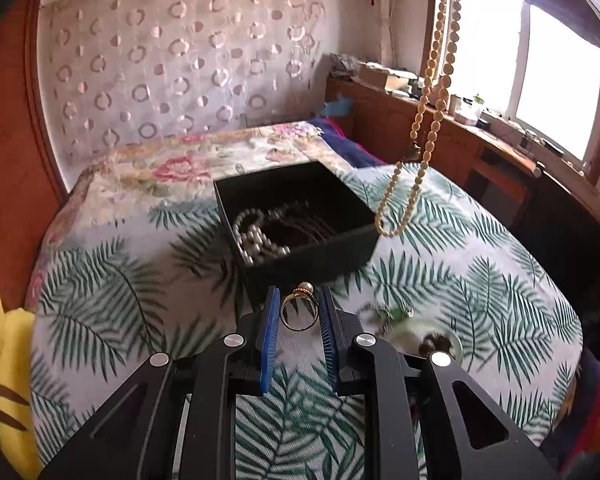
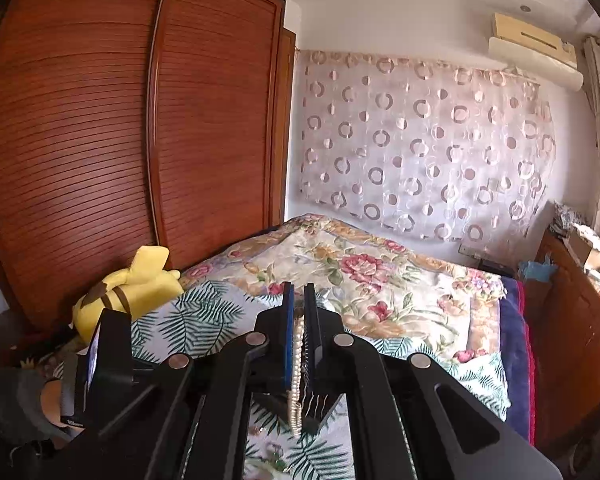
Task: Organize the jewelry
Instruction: 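Carry the ring and necklace into the black box and open both tools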
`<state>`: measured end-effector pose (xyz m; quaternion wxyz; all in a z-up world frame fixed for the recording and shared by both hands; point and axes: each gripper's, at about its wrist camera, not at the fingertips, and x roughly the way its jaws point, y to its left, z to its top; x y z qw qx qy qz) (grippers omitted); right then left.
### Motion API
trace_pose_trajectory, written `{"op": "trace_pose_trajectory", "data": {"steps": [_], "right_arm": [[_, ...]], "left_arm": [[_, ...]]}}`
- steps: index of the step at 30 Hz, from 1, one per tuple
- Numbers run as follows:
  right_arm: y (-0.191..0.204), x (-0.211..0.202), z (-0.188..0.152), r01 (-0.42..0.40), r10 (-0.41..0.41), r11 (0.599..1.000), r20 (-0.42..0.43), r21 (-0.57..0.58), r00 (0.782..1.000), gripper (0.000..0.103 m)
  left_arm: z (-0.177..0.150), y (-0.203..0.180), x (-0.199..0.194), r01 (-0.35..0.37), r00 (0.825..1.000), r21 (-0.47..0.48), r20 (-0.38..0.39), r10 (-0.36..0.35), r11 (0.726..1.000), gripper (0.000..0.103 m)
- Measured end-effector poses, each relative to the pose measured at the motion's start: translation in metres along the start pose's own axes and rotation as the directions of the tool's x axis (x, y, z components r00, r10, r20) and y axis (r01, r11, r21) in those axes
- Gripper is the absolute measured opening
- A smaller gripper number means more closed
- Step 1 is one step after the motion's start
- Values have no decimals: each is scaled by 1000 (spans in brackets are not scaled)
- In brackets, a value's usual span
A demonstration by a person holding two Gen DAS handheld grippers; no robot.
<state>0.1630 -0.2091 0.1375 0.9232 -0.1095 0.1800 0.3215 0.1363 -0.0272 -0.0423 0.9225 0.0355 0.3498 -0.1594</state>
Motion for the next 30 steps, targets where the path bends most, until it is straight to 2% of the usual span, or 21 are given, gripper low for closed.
{"op": "trace_pose_trajectory", "data": {"steps": [8,12,20,30], "right_arm": [[-5,27,14,29,-29,999,-24,-15,999,6],[-3,38,9,40,-42,998,-44,-41,998,5],[-9,61,-9,44,-46,999,-93,-22,995,6],[-11,63,8,66,-68,997,-63,-35,996,6]], "left_arm": [[22,7,10,-15,1000,-14,14,16,1000,18],[27,9,18,-25,1000,-15,10,25,1000,19],[36,13,33,-37,999,-21,-7,37,999,19],[50,12,49,-46,999,-11,-13,46,999,19]]}}
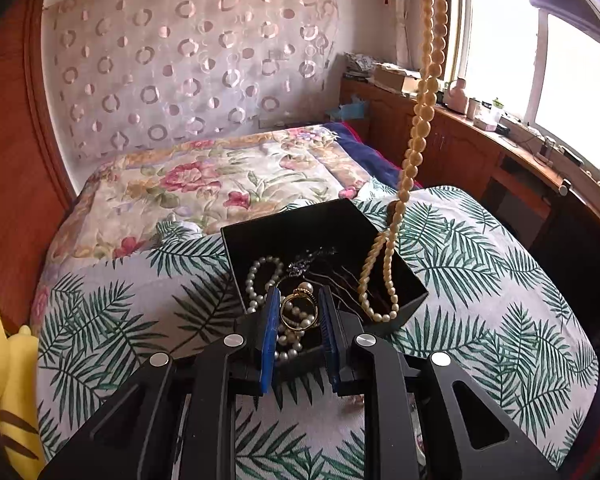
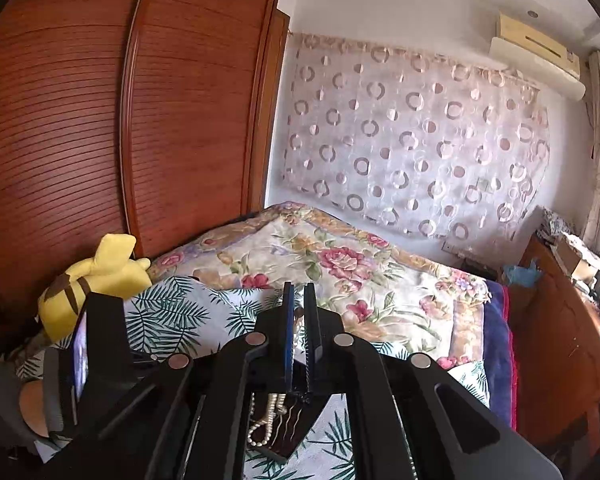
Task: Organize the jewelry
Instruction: 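Carry the ring and necklace into the black box and open both tools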
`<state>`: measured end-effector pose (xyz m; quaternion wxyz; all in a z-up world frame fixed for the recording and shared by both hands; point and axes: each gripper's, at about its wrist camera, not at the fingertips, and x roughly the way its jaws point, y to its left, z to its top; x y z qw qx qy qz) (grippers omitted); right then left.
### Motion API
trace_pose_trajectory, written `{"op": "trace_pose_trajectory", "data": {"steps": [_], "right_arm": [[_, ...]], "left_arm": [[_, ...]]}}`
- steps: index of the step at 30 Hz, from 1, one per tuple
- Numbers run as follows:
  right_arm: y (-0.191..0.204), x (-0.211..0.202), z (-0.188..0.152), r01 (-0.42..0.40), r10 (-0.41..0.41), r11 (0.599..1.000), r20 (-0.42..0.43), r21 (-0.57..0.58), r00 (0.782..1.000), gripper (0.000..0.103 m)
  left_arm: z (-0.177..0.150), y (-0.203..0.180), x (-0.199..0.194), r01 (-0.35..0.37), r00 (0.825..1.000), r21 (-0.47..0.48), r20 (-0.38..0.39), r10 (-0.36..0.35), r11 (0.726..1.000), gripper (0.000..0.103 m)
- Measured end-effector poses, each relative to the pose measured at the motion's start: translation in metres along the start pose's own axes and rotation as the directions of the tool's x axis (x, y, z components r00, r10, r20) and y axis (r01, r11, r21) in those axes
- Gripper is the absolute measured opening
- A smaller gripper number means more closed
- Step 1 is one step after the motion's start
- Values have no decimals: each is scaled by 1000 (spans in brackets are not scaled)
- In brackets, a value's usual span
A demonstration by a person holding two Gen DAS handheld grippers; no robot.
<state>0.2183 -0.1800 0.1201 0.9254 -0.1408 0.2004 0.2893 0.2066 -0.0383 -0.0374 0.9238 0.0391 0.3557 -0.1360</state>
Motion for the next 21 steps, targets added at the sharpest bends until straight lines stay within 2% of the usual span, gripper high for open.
{"op": "trace_pose_trajectory", "data": {"steps": [7,13,15,19,21], "right_arm": [[-3,23,-23,-7,8,1000,-78,17,997,6],[2,55,-61,-54,63,997,-187,54,980,6],[6,66,-76,-63,76,996,-227,63,971,6],[7,81,-95,-81,110,990,-269,115,957,6],[8,82,-99,-89,122,988,-274,129,954,6]], "left_arm": [[3,4,17,15,1000,-26,-16,-15,1000,19],[0,10,24,15,1000,-54,-22,-16,998,20],[-2,10,23,13,1000,-55,-19,-14,998,31],[-4,10,17,5,1000,-48,-8,-5,999,38],[-8,11,11,2,1000,-48,1,-2,999,46]]}}
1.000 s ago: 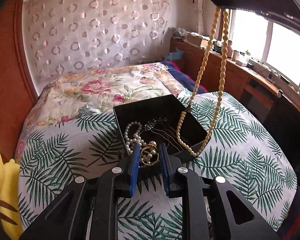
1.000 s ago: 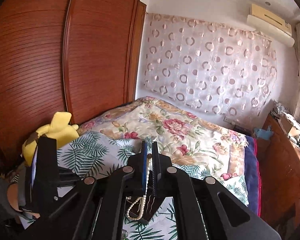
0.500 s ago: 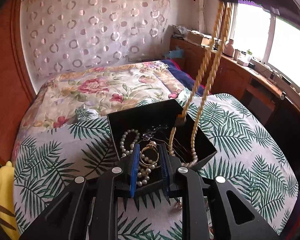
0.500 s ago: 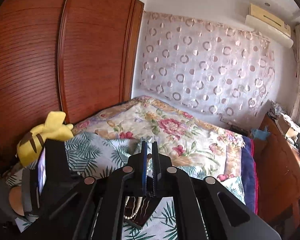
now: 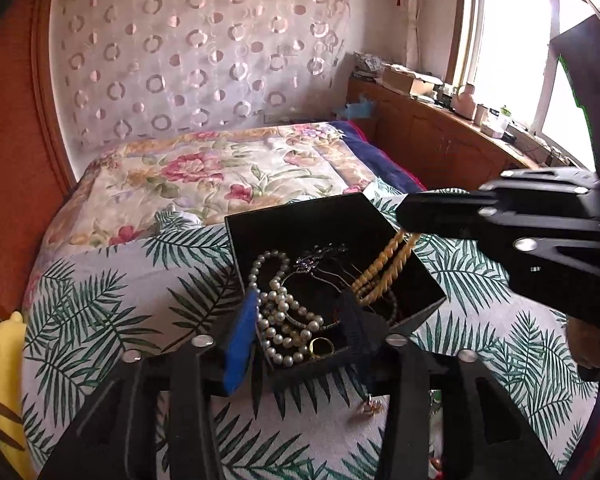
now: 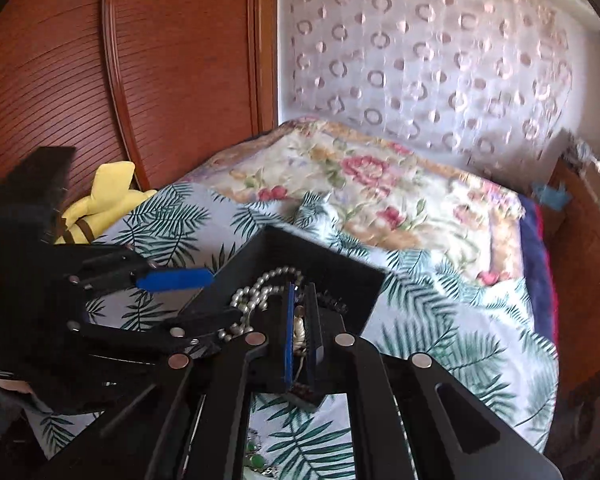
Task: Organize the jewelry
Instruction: 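Carry the ring and necklace into the black box and open both tools, then grasp the jade bangle with the left tool while the right grasps the wooden bead bracelet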
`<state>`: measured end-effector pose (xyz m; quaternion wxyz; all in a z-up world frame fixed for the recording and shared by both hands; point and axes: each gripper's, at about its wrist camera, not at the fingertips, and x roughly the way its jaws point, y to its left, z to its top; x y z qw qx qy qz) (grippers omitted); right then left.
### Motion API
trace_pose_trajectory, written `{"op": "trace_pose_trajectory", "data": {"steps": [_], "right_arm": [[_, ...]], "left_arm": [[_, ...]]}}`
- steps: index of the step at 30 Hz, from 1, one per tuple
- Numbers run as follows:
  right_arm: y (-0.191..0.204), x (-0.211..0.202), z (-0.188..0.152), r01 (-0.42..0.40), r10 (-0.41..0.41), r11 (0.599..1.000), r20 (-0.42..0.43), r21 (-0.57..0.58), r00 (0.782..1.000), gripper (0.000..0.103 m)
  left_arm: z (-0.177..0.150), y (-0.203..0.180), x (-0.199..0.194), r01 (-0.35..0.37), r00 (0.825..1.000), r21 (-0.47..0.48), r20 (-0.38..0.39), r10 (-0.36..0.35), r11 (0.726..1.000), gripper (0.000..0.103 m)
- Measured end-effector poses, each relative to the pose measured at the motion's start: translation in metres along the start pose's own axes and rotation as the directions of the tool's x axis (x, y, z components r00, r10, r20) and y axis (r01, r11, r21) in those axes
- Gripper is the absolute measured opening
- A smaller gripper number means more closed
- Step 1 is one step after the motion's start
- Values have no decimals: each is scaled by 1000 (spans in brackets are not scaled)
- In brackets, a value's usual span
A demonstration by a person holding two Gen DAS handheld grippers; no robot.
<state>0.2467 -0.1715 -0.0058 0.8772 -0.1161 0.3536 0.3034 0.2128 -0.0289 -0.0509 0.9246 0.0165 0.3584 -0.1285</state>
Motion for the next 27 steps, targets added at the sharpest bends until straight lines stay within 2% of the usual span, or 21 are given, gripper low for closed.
{"op": "trace_pose_trajectory", "data": {"steps": [1,2,3,4,5,9,15,17,18,27], "right_arm": [[1,1,-2,-3,3,1000,-2,2,1000,7],[2,1,-3,-3,3,1000,0,3,1000,14],[2,0,-4,-4,4,1000,2,6,1000,20],[1,-2,-5,-6,6,1000,7,12,1000,38],[1,-4,-6,-10,10,1000,14,17,1000,45],[0,-16,-15,-17,16,1000,33,22,999,45],[1,-41,-47,-15,12,999,55,52,998,46],[1,-52,-64,1,-6,998,65,71,998,57],[1,-56,-72,7,-13,997,71,78,997,59],[-2,-80,-142,37,-44,987,37,158,998,61]], "left_arm": [[-3,1,-4,-5,1000,1,5,5,1000,47],[-5,1,-8,-6,1000,2,10,6,1000,48],[-7,1,-12,-6,1000,2,16,6,1000,53],[-11,2,-17,-6,1000,5,24,6,1000,56],[-13,2,-20,-7,1000,6,28,6,1000,59],[-27,0,-33,13,999,1,33,-13,1000,66],[-49,-13,-47,50,998,12,29,-51,999,74],[-57,-18,-52,64,998,18,26,-64,998,77],[-61,-21,-54,67,997,21,22,-68,998,81],[-86,-47,-61,100,995,60,-13,-99,993,85]]}}
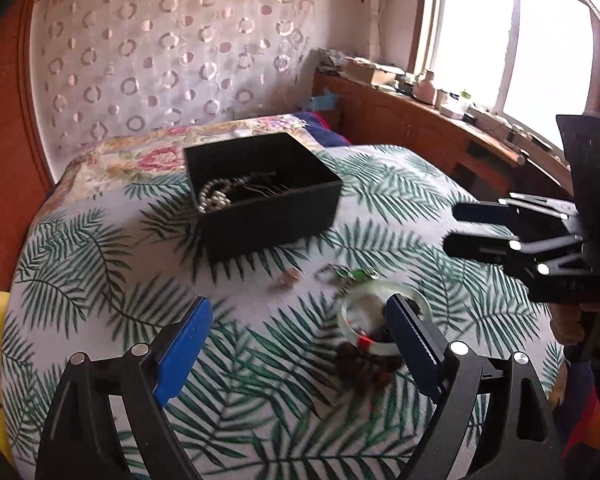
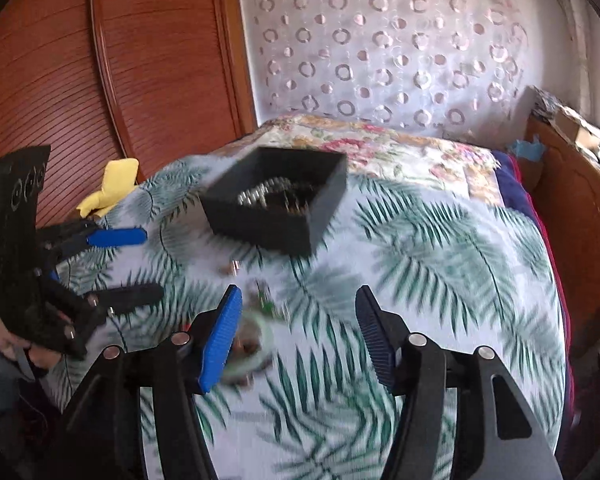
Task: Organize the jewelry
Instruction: 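Grasp the jade bangle with the left tool while the right grasps the wooden bead bracelet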
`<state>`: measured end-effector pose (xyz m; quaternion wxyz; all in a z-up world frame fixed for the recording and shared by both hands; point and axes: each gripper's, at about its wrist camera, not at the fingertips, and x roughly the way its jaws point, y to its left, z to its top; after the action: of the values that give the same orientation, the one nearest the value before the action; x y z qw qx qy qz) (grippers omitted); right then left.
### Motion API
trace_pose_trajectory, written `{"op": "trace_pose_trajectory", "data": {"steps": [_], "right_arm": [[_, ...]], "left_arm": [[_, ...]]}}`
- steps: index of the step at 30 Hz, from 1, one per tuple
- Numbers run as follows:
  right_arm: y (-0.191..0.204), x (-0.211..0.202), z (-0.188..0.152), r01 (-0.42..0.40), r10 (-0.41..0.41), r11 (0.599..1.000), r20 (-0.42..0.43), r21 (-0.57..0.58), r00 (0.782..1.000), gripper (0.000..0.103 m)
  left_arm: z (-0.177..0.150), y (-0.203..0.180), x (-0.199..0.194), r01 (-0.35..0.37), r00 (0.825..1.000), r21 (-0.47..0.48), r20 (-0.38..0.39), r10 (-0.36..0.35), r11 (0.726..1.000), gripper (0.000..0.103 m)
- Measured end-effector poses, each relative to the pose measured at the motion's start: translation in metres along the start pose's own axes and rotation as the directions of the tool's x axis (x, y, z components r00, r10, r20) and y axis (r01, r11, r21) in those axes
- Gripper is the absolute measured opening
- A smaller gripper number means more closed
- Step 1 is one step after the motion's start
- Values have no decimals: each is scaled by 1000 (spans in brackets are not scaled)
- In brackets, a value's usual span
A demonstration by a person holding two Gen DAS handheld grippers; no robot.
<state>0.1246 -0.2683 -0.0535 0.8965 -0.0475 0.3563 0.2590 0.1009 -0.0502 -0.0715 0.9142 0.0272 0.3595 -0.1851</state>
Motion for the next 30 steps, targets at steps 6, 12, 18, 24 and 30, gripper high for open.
{"op": "trace_pose_trajectory", "data": {"steps": [6,12,18,24,30], "right_arm": [[-13,-9,-31,37,-36,998,-23,44,999,68],[-13,-16,-46,61,-60,997,-21,40,998,70],[-10,-20,-53,59,-58,997,-14,41,998,70],[-7,-23,-54,57,-57,998,-3,34,998,70],[-7,-21,-55,58,-58,998,-13,33,998,70]], "left_arm": [[-1,-20,8,50,999,21,-21,-49,999,85],[-2,-37,24,85,995,45,-63,-82,995,86],[-3,-43,44,87,990,60,-117,-80,994,86],[0,-44,60,113,982,42,-154,-105,993,86],[1,-51,62,109,985,73,-145,-98,991,69]]}}
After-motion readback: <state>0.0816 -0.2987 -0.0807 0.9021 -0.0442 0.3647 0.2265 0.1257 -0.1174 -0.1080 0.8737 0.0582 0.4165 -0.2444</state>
